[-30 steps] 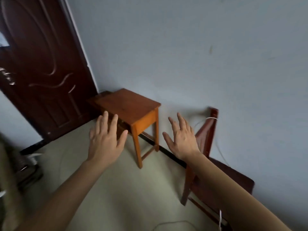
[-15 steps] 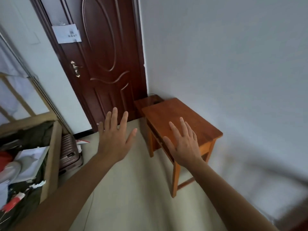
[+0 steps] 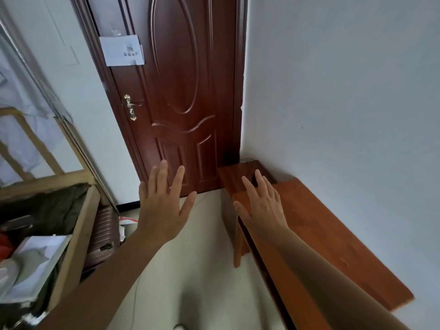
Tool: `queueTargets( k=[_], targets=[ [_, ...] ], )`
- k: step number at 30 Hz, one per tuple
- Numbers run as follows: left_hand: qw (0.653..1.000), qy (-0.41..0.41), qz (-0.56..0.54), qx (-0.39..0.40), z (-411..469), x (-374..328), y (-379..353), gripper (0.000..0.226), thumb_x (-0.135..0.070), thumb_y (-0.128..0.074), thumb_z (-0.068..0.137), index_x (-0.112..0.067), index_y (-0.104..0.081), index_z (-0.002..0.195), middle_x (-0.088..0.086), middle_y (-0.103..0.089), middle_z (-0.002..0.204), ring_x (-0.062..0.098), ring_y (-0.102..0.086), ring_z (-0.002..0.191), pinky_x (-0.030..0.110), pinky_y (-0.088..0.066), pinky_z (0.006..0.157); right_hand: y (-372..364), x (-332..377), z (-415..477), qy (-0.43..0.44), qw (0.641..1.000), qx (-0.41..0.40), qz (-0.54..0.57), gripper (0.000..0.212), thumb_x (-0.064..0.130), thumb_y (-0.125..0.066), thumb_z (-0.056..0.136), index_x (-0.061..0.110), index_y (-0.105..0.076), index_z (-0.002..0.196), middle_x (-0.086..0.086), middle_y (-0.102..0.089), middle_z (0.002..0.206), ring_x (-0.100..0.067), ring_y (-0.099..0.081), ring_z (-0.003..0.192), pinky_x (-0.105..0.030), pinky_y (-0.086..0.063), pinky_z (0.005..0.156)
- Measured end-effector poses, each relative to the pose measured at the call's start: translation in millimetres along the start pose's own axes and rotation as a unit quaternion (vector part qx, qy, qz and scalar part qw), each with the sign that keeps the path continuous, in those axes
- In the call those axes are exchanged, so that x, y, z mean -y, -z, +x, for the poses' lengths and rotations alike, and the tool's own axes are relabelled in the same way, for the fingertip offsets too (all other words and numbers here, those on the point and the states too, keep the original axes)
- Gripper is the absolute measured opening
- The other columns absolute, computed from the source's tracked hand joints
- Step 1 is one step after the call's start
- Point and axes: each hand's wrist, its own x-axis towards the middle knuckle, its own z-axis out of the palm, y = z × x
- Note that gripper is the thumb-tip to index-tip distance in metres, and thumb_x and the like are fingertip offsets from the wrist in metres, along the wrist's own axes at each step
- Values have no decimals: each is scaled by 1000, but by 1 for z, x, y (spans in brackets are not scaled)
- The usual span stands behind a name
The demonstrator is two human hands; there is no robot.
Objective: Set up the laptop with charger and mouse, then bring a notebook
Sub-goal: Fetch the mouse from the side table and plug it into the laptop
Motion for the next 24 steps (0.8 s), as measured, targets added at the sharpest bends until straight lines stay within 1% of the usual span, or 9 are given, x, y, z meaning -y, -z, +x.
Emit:
queueTargets(
  k=[3, 5, 6, 8, 11, 16, 17, 21, 24],
  targets=[
    [1000, 0, -11, -1, 64, 41, -40, 69, -59, -27, 96, -20, -31, 152, 19, -22, 160, 40, -22, 146, 65, -31, 108, -39, 9, 74, 1, 1000, -5, -14, 71, 60, -41, 96, 32, -13, 155, -3, 0, 166, -28, -3, 153, -42, -3, 114],
    [1000, 1, -20, 13, 118, 70, -64, 69, -59, -27, 96, -20, -28, 153, 19, -20, 161, 40, -20, 147, 65, -32, 108, -63, 19, 131, -17, 1000, -6, -19, 71, 58, -44, 96, 31, -14, 155, -3, -1, 167, -28, -3, 153, -42, -4, 115],
    [1000, -9, -18, 10, 134, 74, -70, 70, -59, -27, 96, -20, -26, 154, 19, -19, 161, 40, -19, 147, 65, -32, 107, -66, 21, 143, -28, 999, -5, -16, 72, 58, -45, 96, 31, -15, 155, -3, -1, 167, -28, -3, 153, -42, -4, 116],
    [999, -22, -23, 33, 189, 99, -88, 70, -60, -25, 97, -20, -24, 155, 18, -16, 162, 40, -17, 147, 65, -32, 108, -82, 30, 194, -42, 999, 8, -9, 72, 57, -46, 96, 31, -14, 155, -2, 0, 167, -27, -2, 153, -43, -5, 118],
    [997, -57, -20, 43, 263, 119, -112, 70, -60, -24, 98, -21, -20, 156, 18, -12, 163, 39, -15, 148, 63, -31, 110, -93, 32, 252, -60, 998, 0, -7, 72, 55, -46, 96, 30, -14, 155, -4, 0, 166, -28, -4, 153, -46, -10, 120],
    [991, -103, -40, 80, 360, 118, -172, 71, -60, -23, 98, -21, -15, 157, 18, -7, 164, 37, -10, 150, 64, -28, 112, -112, 4, 326, -125, 992, -4, -8, 71, 51, -47, 96, 27, -17, 156, -6, -3, 166, -28, -8, 152, -48, -16, 121],
    [988, -121, -40, 93, 389, 114, -196, 71, -60, -22, 97, -21, -15, 157, 18, -7, 164, 37, -10, 150, 64, -27, 112, -123, -12, 348, -145, 989, -7, -9, 71, 51, -46, 96, 27, -17, 156, -7, -2, 166, -29, -8, 152, -48, -17, 122],
    [979, -164, -16, 117, 453, 98, -251, 73, -62, -17, 95, -24, -9, 157, 17, -2, 165, 36, -5, 151, 63, -24, 113, -146, -56, 398, -188, 982, -9, -16, 72, 55, -43, 96, 23, -18, 156, -9, -3, 166, -30, -10, 152, -48, -19, 121],
    [968, -195, 1, 159, 520, 81, -303, 76, -66, -13, 94, -24, -5, 157, 15, 3, 165, 35, 0, 151, 63, -21, 114, -167, -96, 445, -243, 970, 2, -3, 73, 53, -46, 96, 21, -18, 156, -12, -4, 166, -31, -12, 151, -49, -21, 121]
  ],
)
